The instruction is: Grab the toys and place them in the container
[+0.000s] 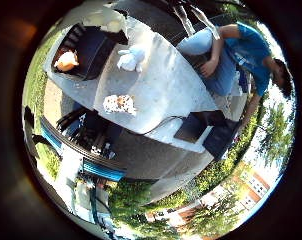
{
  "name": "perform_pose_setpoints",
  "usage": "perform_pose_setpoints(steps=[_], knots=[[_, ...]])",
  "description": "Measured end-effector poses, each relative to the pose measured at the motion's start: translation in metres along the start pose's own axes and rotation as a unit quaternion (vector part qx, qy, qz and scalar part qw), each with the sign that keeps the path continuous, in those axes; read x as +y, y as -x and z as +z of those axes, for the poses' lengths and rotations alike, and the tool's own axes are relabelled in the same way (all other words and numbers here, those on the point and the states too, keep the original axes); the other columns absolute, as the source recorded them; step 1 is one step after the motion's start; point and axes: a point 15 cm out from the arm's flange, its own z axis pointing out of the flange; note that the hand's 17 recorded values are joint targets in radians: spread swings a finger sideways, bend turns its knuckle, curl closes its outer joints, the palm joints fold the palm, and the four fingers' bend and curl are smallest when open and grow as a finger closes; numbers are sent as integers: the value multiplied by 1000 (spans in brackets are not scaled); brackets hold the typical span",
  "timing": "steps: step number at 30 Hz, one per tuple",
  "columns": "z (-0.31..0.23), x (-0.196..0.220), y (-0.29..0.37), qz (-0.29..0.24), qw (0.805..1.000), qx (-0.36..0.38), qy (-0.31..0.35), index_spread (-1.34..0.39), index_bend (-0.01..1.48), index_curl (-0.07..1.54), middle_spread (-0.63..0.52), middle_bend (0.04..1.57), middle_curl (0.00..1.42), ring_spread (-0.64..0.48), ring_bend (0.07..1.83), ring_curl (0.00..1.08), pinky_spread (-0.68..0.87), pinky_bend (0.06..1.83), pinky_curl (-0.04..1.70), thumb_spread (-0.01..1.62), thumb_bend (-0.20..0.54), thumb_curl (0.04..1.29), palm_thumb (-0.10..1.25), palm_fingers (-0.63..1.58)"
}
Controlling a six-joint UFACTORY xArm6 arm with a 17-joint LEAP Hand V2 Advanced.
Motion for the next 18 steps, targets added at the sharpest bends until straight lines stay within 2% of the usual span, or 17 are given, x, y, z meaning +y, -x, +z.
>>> perform_pose_setpoints(steps=[5,11,18], knots=[[59,18,-34,16,1000,9,-2,-285,169,216,89,176,319,294,418,328,509,650,430,1125,-27,448,734,55],[143,1,-54,4,1000,18,7,-260,169,232,73,175,321,287,412,325,501,625,398,1119,-20,446,760,58],[243,-9,-42,-2,997,-33,65,-247,168,241,58,171,320,277,404,323,488,600,365,1109,-24,444,786,54]])
